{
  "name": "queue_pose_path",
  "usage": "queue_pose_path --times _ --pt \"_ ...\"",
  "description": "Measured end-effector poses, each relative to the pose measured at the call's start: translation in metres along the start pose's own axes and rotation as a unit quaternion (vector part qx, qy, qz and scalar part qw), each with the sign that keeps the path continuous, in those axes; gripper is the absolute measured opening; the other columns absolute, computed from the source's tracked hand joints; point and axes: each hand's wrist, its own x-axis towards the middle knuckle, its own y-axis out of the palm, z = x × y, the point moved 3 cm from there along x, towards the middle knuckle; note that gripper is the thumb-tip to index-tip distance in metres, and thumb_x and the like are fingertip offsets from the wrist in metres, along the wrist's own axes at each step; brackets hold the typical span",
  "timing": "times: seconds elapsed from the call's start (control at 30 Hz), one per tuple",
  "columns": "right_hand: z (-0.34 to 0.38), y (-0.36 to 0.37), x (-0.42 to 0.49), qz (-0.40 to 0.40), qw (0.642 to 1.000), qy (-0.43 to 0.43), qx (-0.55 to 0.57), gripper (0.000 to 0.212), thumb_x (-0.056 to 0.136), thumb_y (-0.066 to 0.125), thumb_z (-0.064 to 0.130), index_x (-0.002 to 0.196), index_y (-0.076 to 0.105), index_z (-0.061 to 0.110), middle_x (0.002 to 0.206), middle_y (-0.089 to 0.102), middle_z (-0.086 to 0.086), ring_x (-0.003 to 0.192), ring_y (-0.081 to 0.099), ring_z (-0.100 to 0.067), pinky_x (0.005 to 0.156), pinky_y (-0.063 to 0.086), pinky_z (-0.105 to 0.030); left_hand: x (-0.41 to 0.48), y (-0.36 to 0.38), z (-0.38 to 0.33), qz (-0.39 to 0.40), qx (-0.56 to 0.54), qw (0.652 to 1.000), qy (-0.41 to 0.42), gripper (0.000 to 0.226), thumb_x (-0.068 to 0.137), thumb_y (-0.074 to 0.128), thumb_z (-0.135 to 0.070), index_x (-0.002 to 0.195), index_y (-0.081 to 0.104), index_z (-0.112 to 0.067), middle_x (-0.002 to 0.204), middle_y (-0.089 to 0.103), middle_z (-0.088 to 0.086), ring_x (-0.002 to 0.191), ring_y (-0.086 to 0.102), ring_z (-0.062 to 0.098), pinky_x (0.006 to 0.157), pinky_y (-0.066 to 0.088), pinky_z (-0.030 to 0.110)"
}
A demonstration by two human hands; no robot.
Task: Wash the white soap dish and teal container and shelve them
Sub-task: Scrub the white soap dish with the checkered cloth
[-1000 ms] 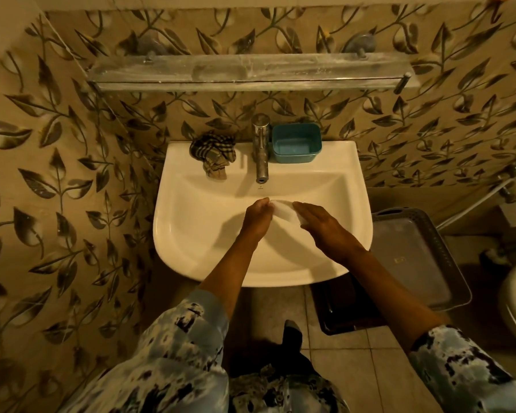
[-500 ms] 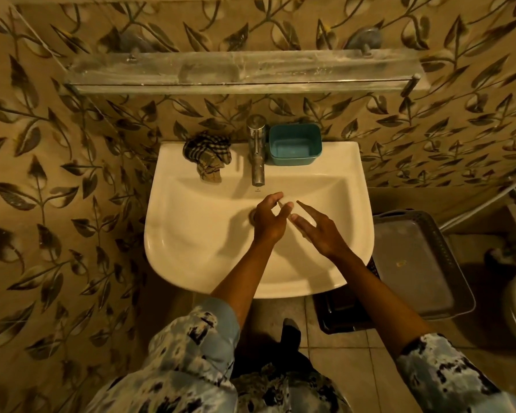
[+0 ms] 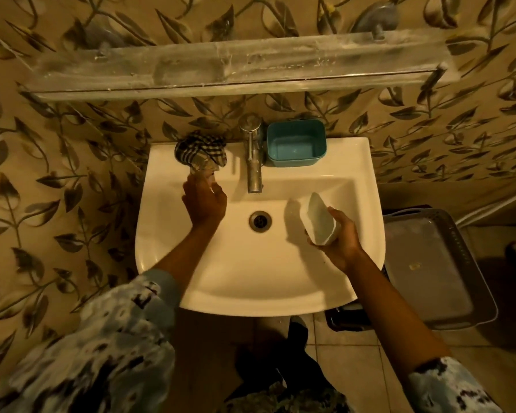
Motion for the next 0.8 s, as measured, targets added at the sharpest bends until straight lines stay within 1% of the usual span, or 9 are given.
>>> queue_pose_path --times 0.03,0.1,0.17,0.27,0.43,0.5,0.57,0.67,0.8 --pt "-0.004 -0.001 0.000 0.028 0.999 0.027 0.038 0.032 0.081 0.060 0.034 0.107 0.060 0.016 0.107 0.059 -0.013 0.091 0.056 -0.030 0.074 0.048 -0.039 0.014 -0.002 0.000 -0.004 0.043 0.999 0.030 0.047 0.084 0.055 -0.015 0.128 0.046 -0.002 0.130 0.049 0.021 0.119 0.046 0.039 0.095 0.042 0.048" --pt "-0.013 -0.003 0.002 0.076 0.990 0.063 0.095 0.064 0.058 0.078 0.035 0.115 0.059 0.012 0.109 0.062 -0.016 0.092 0.059 -0.033 0.077 0.050 -0.041 0.041 -0.006 0.000 0.003 0.094 0.995 0.044 0.059 0.080 0.061 -0.020 0.132 0.040 -0.004 0.136 0.043 0.022 0.122 0.042 0.041 0.096 0.040 0.050" --pt "-0.022 -0.004 0.005 0.118 0.980 0.084 0.134 0.083 0.044 0.086 0.032 0.119 0.058 0.011 0.112 0.064 -0.018 0.095 0.060 -0.036 0.077 0.052 -0.042 0.064 -0.003 0.003 0.053 0.133 0.989 0.039 0.075 0.077 0.067 -0.028 0.139 0.032 -0.006 0.144 0.035 0.021 0.127 0.037 0.042 0.100 0.037 0.053" --pt "-0.034 -0.005 0.007 0.151 0.968 0.103 0.171 0.078 0.046 0.085 0.029 0.118 0.059 0.010 0.113 0.064 -0.020 0.098 0.060 -0.039 0.074 0.056 -0.042 0.085 0.006 0.009 0.126 0.200 0.969 0.075 0.088 0.075 0.071 -0.034 0.145 0.023 -0.007 0.149 0.029 0.021 0.128 0.035 0.045 0.101 0.034 0.058" --pt "-0.040 -0.004 0.003 0.162 0.957 0.126 0.207 0.080 0.055 0.078 0.028 0.128 0.052 0.009 0.126 0.054 -0.022 0.107 0.054 -0.041 0.079 0.055 -0.044 0.101 -0.007 0.016 0.084 0.276 0.944 0.162 0.081 0.080 0.065 -0.042 0.143 0.030 -0.006 0.124 0.055 0.028 0.118 0.047 0.045 0.103 0.026 0.061" --pt "-0.040 -0.002 0.004 0.168 0.951 0.130 0.225 0.086 0.061 0.073 0.028 0.139 0.043 0.009 0.139 0.045 -0.023 0.115 0.050 -0.041 0.084 0.052 -0.046 0.099 -0.009 0.019 0.106 0.294 0.938 0.152 0.079 0.082 0.064 -0.041 0.143 0.029 -0.005 0.120 0.057 0.028 0.117 0.048 0.045 0.105 0.021 0.064" --pt "-0.037 0.001 0.002 0.182 0.946 0.128 0.236 0.089 0.063 0.070 0.027 0.144 0.036 0.011 0.145 0.039 -0.021 0.120 0.046 -0.041 0.087 0.050 -0.047 0.093 -0.009 0.020 0.125 0.306 0.937 0.116 0.069 0.081 0.064 -0.041 0.133 0.040 -0.002 0.117 0.059 0.027 0.116 0.047 0.045 0.107 0.020 0.067" --pt "-0.034 0.005 -0.001 0.193 0.945 0.117 0.236 0.087 0.064 0.065 0.025 0.144 0.036 0.009 0.136 0.045 -0.023 0.115 0.049 -0.042 0.085 0.051 -0.048 0.073 -0.025 0.013 0.128 0.274 0.951 0.062 0.051 0.081 0.052 -0.049 0.106 0.057 -0.004 0.104 0.065 0.020 0.110 0.053 0.043 0.107 0.021 0.065" --pt "-0.031 0.005 -0.005 0.205 0.945 0.107 0.232 0.085 0.066 0.061 0.032 0.143 0.036 0.007 0.135 0.045 -0.024 0.109 0.053 -0.041 0.080 0.054 -0.046 0.012 -0.053 0.001 0.138 0.196 0.967 0.083 0.053 0.075 0.043 -0.065 0.087 0.065 -0.018 0.088 0.069 0.008 0.099 0.058 0.033 0.100 0.032 0.058"
